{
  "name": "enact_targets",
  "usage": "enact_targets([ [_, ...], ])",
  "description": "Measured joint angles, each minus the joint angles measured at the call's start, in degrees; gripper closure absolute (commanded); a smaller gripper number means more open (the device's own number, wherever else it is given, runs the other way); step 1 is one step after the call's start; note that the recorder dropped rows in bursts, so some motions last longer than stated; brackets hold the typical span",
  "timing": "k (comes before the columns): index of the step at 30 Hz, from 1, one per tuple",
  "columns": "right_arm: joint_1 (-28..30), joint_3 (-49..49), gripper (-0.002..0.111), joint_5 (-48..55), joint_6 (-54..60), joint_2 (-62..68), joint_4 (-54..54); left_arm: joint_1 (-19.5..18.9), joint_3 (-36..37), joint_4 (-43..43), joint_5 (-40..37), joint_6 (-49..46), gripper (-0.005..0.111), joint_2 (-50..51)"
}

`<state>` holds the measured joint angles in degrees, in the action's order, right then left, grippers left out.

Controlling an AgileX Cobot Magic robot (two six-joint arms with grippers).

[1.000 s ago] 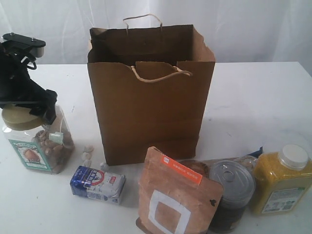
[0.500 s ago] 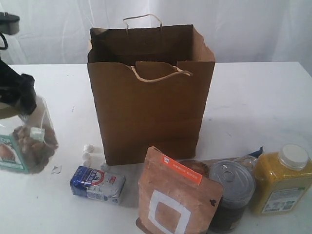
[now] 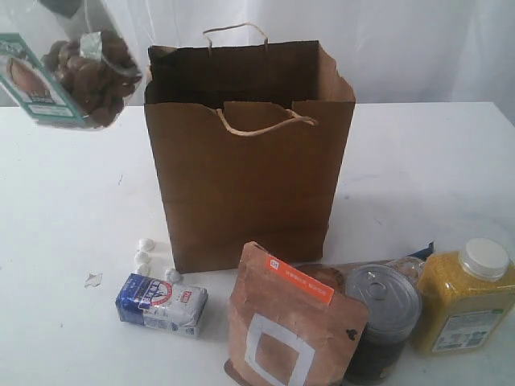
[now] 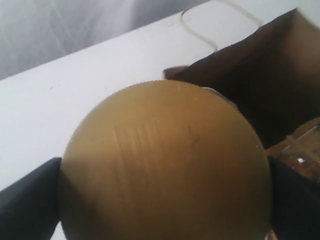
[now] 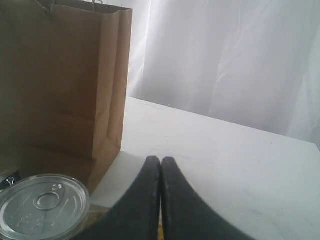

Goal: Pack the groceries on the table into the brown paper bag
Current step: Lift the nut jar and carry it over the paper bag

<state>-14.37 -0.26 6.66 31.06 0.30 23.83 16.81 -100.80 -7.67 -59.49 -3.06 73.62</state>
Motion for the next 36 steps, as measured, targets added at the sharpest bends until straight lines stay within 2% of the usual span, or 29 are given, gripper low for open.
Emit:
enact_targets([
  [11, 0.00, 0.00, 0.108, 0.00, 0.00, 0.00, 0.00, 0.00, -9.87, -12.09, 1.22, -2.78, 0.107, 2.67],
  [19, 0.00, 0.00, 0.108, 0.00, 0.00, 0.00, 0.00, 0.00, -14.27, -22.62, 2.05, -6.88, 0.107, 9.57],
  [24, 0.00, 0.00, 0.108, 0.00, 0.00, 0.00, 0.00, 0.70, -16.60, -23.40, 3.06, -7.76, 0.107, 14.52],
  [31, 0.00, 0.00, 0.108, 0.00, 0.00, 0.00, 0.00, 6.21, -17.97, -22.23, 7.37, -10.56, 0.107, 19.69],
  [36, 0.00, 0.00, 0.108, 0.00, 0.00, 0.00, 0.00, 7.56, -17.97, -19.53, 7.88, -10.68, 0.107, 22.47],
])
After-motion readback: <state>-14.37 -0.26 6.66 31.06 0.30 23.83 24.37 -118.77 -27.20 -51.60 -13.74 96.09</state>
